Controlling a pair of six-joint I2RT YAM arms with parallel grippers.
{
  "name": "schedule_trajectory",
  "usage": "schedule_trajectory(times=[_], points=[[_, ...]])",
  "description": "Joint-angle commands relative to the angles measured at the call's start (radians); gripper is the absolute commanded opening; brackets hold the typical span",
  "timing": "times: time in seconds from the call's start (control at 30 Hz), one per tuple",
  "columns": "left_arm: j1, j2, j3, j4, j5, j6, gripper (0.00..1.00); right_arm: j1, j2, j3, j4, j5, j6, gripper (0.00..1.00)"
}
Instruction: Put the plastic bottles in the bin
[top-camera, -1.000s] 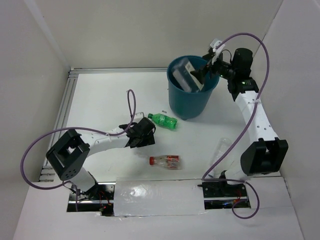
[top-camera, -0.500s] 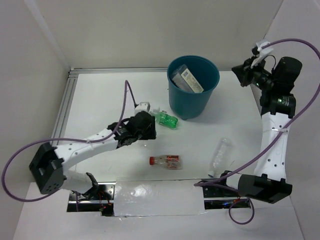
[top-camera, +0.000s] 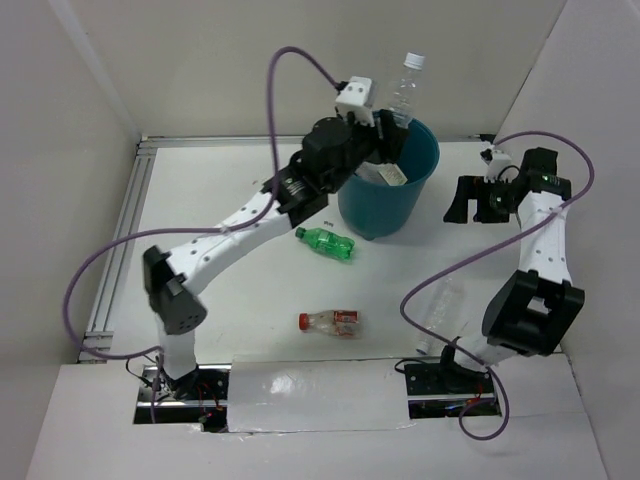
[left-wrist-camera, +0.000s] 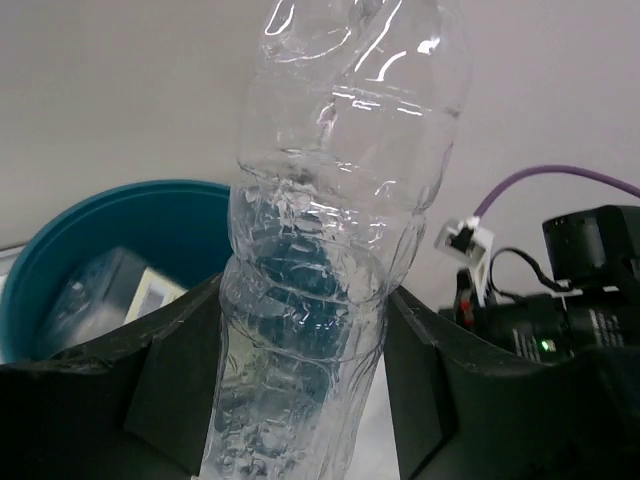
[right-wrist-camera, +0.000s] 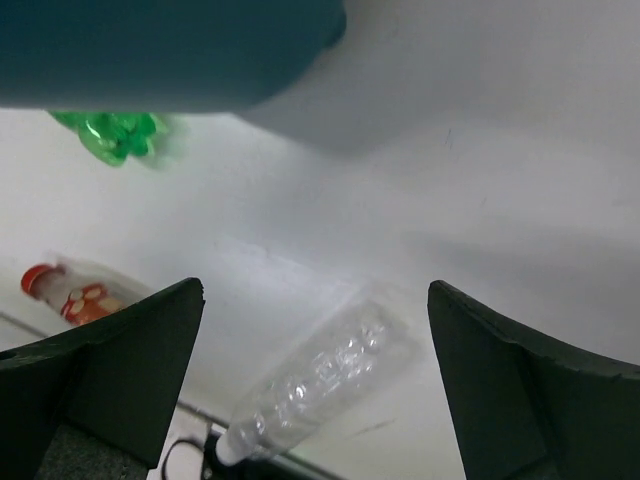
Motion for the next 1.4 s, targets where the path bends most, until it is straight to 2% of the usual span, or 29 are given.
schedule_trajectory(times=[0.0, 0.07, 0.2, 0.23, 0.27, 0.47, 0.57, 0.67, 0.7, 0.8, 0.83, 0.9, 1.03, 1.1, 1.2, 1.23, 1.33, 1.37], points=[[-0.004, 0.164, 0.181, 0.024, -0.023, 0.082, 0.24, -0.042, 0.066, 0.012, -0.177, 0.004, -0.05, 1.0], [0.005, 0.264, 0.268, 0.024, -0.05, 0.082, 0.28, -0.089, 0.078, 0.012, -0.208, -0.022, -0.091, 1.0], [0.015, 0.35, 0.33, 0.001, -0.049, 0.044, 0.77, -0.136, 0.12, 0.021, -0.277, -0.013, -0.151, 1.0], [0.015, 0.35, 0.341, 0.001, -0.038, 0.032, 0.96, -0.136, 0.132, 0.021, -0.305, 0.004, -0.179, 1.0], [0.015, 0.35, 0.341, 0.001, -0.038, 0.032, 1.0, -0.151, 0.132, 0.021, -0.305, 0.023, -0.179, 1.0], [0.015, 0.312, 0.351, 0.019, 0.003, 0.032, 1.0, -0.14, 0.207, -0.012, -0.339, 0.11, -0.174, 1.0], [0.015, 0.195, 0.257, 0.051, -0.007, 0.05, 1.0, -0.13, 0.255, -0.034, -0.339, 0.148, -0.165, 1.0], [0.015, -0.018, 0.016, 0.076, -0.041, 0.059, 1.0, -0.13, 0.304, -0.045, -0.339, 0.161, -0.153, 1.0], [0.005, -0.079, -0.15, 0.105, -0.041, 0.078, 1.0, -0.119, 0.316, -0.058, -0.339, 0.161, -0.153, 1.0], [-0.029, -0.324, -0.407, 0.128, -0.063, 0.101, 1.0, -0.078, 0.361, -0.086, -0.339, 0.179, -0.153, 1.0], [-0.05, -0.381, -0.563, 0.116, -0.072, 0.101, 1.0, -0.044, 0.374, -0.098, -0.339, 0.191, -0.142, 1.0], [-0.083, -0.537, -0.77, 0.078, -0.083, 0.101, 1.0, 0.005, 0.44, -0.107, -0.339, 0.211, -0.142, 1.0], [-0.136, -0.725, -1.012, -0.013, -0.083, 0.073, 1.0, 0.041, 0.522, -0.072, -0.339, 0.221, -0.124, 1.0], [-0.179, -0.776, -1.079, -0.076, -0.083, 0.049, 1.0, 0.05, 0.583, -0.057, -0.339, 0.221, -0.113, 0.99], [-0.244, -0.848, -1.175, -0.119, -0.093, 0.017, 1.0, 0.082, 0.618, -0.046, -0.339, 0.23, -0.104, 0.92], [-0.256, -0.862, -1.193, -0.133, -0.093, 0.006, 1.0, 0.082, 0.618, -0.066, -0.339, 0.23, -0.104, 0.83], [-0.278, -0.882, -1.235, -0.162, -0.121, -0.029, 1.0, 0.108, 0.606, -0.1, -0.339, 0.23, -0.104, 0.69], [-0.278, -0.882, -1.248, -0.171, -0.121, -0.042, 1.0, 0.108, 0.606, -0.1, -0.339, 0.23, -0.104, 0.57]])
